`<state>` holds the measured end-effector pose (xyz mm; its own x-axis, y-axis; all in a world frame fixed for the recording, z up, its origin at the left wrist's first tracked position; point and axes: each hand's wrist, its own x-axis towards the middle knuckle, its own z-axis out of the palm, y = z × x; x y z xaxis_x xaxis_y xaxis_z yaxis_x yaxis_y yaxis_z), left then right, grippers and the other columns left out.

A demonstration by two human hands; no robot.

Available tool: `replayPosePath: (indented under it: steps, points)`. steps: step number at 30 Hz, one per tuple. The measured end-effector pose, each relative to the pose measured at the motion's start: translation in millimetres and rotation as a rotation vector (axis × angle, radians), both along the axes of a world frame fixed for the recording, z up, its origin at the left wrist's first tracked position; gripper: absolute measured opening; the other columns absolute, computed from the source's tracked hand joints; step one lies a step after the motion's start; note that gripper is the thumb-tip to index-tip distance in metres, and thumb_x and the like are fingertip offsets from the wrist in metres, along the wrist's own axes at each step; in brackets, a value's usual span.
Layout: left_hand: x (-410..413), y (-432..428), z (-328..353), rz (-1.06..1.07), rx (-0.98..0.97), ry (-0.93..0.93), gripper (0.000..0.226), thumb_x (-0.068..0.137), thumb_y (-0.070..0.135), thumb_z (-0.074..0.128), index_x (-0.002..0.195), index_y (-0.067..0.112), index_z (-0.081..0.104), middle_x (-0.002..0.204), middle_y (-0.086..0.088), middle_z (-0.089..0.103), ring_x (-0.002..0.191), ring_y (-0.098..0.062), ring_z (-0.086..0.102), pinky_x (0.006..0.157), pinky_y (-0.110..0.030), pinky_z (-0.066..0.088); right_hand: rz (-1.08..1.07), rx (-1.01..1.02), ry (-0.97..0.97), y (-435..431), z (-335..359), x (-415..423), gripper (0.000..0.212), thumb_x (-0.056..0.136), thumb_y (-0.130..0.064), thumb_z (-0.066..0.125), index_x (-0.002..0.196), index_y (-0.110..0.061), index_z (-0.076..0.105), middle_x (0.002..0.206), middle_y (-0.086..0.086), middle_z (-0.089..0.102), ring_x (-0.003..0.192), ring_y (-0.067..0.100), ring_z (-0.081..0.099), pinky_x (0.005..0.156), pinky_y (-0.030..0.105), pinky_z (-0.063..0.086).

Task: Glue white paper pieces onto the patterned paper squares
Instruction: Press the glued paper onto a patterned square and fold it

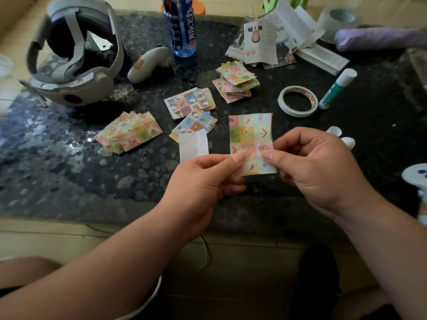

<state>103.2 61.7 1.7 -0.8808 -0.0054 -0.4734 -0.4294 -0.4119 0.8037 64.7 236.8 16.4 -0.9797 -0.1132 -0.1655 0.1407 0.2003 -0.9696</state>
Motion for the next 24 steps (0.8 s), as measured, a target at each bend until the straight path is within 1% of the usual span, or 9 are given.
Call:
replayPosePath:
  steps: [3, 7, 11, 13, 16, 19, 21, 23, 24]
  points:
    - [-1.2, 1.0, 0.2, 0.004, -0.050, 0.002, 0.012, 0.070, 0.022, 0.076, 0.061, 0.012, 0.077, 0.066, -0.008, 0.068, 0.060, -0.015, 0.064, 0.060, -0.025, 0.058, 0.004, -0.015, -0.004, -2.1, -0.2, 1.3, 0.011, 0.084, -0.008, 0.080, 0.081, -0.013, 0.070, 0.061, -0.002, 0.067, 0.055, 0.009, 0.059, 0.052, 0.021, 0.050]
    - [-1.3, 1.5, -2.1, 0.024, -0.062, 0.024, 0.013, 0.070, 0.021, 0.075, 0.064, 0.009, 0.075, 0.068, -0.011, 0.069, 0.061, -0.017, 0.065, 0.059, -0.024, 0.056, 0.004, -0.021, -0.015, -2.8, 1.5, 2.0, 0.012, 0.083, -0.008, 0.080, 0.079, -0.014, 0.070, 0.062, -0.001, 0.068, 0.055, 0.010, 0.059, 0.052, 0.022, 0.051]
    - [-1.1, 0.5, -1.5, 0.018, -0.047, 0.021, 0.014, 0.070, 0.023, 0.076, 0.065, 0.010, 0.078, 0.073, -0.013, 0.071, 0.062, -0.018, 0.066, 0.061, -0.025, 0.057, -0.009, -0.041, -0.026, -3.2, 1.9, 1.4, 0.013, 0.083, -0.007, 0.080, 0.078, -0.014, 0.070, 0.061, 0.000, 0.066, 0.055, 0.013, 0.056, 0.053, 0.026, 0.049]
    - [-1.6, -0.2, 0.0, 0.013, -0.046, 0.025, 0.014, 0.070, 0.024, 0.076, 0.066, 0.011, 0.079, 0.077, -0.013, 0.074, 0.067, -0.020, 0.068, 0.064, -0.026, 0.057, -0.010, -0.045, -0.031, -3.1, 1.9, 1.1, 0.013, 0.083, -0.007, 0.080, 0.078, -0.013, 0.070, 0.061, 0.001, 0.066, 0.055, 0.014, 0.056, 0.053, 0.026, 0.049]
    - [-2.8, -1.0, 1.3, 0.017, -0.029, 0.033, 0.017, 0.071, 0.023, 0.076, 0.075, 0.007, 0.079, 0.090, -0.016, 0.077, 0.081, -0.022, 0.074, 0.066, -0.026, 0.058, 0.020, -0.043, -0.051, -4.3, 2.2, 2.7, 0.010, 0.083, -0.007, 0.079, 0.081, -0.010, 0.070, 0.061, 0.000, 0.066, 0.056, 0.014, 0.057, 0.053, 0.027, 0.050]
    - [-3.5, -1.0, 0.9, 0.037, -0.045, 0.032, 0.016, 0.072, 0.022, 0.075, 0.073, 0.006, 0.079, 0.090, -0.018, 0.077, 0.083, -0.024, 0.075, 0.069, -0.028, 0.059, 0.025, -0.049, -0.066, -5.0, 1.5, 3.4, 0.011, 0.083, -0.007, 0.079, 0.080, -0.012, 0.070, 0.059, 0.000, 0.065, 0.055, 0.012, 0.057, 0.054, 0.028, 0.050]
    - [-3.1, -0.4, 0.8, 0.041, -0.039, 0.030, 0.014, 0.073, 0.021, 0.075, 0.072, 0.007, 0.079, 0.091, -0.019, 0.077, 0.087, -0.028, 0.075, 0.078, -0.034, 0.060, 0.015, -0.053, -0.071, -4.5, 1.6, 2.7, 0.013, 0.083, -0.007, 0.079, 0.078, -0.014, 0.070, 0.059, 0.000, 0.065, 0.055, 0.013, 0.057, 0.055, 0.032, 0.049]
    - [-2.8, 0.0, 1.6, 0.045, -0.021, 0.021, 0.013, 0.080, 0.017, 0.072, 0.074, 0.006, 0.078, 0.095, -0.020, 0.077, 0.094, -0.032, 0.075, 0.085, -0.040, 0.060, 0.009, -0.058, -0.085, -4.8, 1.7, 2.2, 0.013, 0.084, -0.007, 0.079, 0.078, -0.015, 0.071, 0.059, 0.000, 0.065, 0.055, 0.014, 0.056, 0.056, 0.033, 0.048]
    - [-3.1, 0.1, 2.1, 0.045, -0.008, 0.015, 0.016, 0.087, 0.014, 0.069, 0.076, 0.005, 0.077, 0.096, -0.020, 0.077, 0.095, -0.032, 0.074, 0.085, -0.040, 0.060, 0.006, -0.061, -0.097, -5.2, 1.9, 2.2, 0.013, 0.084, -0.007, 0.079, 0.078, -0.015, 0.071, 0.059, 0.000, 0.065, 0.055, 0.014, 0.056, 0.055, 0.032, 0.047]
